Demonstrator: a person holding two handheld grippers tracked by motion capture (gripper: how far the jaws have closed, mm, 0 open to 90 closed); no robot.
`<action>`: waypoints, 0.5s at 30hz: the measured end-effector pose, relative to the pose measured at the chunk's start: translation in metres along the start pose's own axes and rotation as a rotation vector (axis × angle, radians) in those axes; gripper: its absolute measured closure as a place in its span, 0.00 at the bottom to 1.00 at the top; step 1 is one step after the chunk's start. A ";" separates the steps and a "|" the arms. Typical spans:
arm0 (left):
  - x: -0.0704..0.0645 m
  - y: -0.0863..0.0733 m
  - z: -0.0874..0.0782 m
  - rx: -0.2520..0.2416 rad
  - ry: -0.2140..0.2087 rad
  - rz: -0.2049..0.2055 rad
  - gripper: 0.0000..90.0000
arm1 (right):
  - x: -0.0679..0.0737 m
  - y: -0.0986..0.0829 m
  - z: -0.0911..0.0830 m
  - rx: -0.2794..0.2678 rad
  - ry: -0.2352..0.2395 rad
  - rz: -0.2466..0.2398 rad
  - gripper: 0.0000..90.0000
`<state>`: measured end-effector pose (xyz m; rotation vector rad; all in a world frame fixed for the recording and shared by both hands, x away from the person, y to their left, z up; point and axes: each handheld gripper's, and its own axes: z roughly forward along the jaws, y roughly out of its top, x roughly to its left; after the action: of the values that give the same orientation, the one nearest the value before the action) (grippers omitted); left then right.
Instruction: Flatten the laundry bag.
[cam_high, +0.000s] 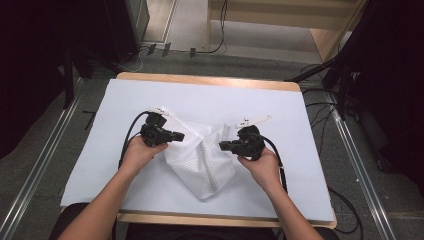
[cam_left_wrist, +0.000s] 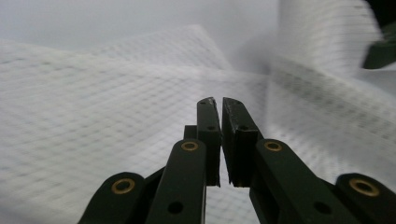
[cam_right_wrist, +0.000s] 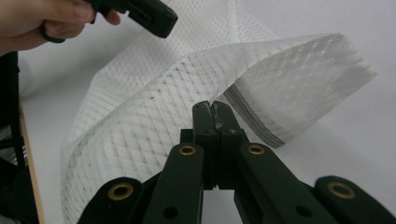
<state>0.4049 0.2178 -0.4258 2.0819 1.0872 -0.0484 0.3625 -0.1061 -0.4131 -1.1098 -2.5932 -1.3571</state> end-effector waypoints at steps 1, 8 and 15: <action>0.004 0.000 0.000 -0.002 0.006 -0.011 0.96 | 0.001 -0.001 -0.003 0.001 -0.002 0.007 1.00; 0.022 0.001 0.002 0.009 0.040 -0.044 0.96 | 0.011 -0.012 -0.017 -0.011 -0.004 0.010 1.00; 0.035 0.002 0.009 0.018 0.058 -0.071 0.95 | 0.018 -0.034 -0.028 0.010 -0.002 0.021 1.00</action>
<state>0.4307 0.2355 -0.4434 2.0718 1.2000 -0.0327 0.3200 -0.1289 -0.4142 -1.1338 -2.5790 -1.3386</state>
